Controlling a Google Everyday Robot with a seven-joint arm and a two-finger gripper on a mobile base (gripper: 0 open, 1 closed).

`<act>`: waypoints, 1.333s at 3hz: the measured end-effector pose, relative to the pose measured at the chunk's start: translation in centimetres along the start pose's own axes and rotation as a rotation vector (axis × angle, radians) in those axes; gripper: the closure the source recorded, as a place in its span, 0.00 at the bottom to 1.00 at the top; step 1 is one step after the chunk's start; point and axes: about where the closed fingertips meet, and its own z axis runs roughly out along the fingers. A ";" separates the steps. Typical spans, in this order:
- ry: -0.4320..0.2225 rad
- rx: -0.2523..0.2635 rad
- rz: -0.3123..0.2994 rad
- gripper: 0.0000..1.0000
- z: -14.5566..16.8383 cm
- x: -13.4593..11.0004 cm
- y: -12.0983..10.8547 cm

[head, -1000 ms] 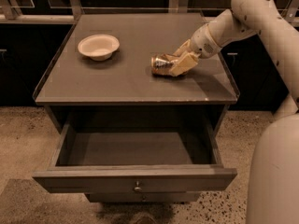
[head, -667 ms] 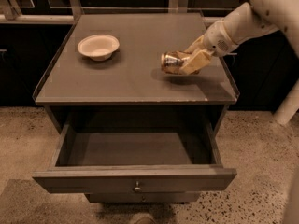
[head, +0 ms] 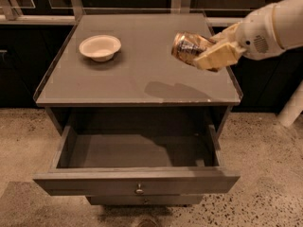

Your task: Place orange can into top drawer

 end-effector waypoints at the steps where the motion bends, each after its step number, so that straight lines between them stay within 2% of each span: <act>1: -0.021 0.010 0.142 1.00 -0.7 4.9 3.3; 2: 0.032 -0.014 0.202 1.00 0.0 9.3 5.3; 3: 0.010 -0.024 0.262 1.00 1.5 10.3 5.8; 4: -0.036 -0.051 0.388 1.00 5.2 13.4 7.5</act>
Offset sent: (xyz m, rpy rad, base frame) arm -0.0376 -0.0111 -0.0320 0.0821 0.0556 -0.0798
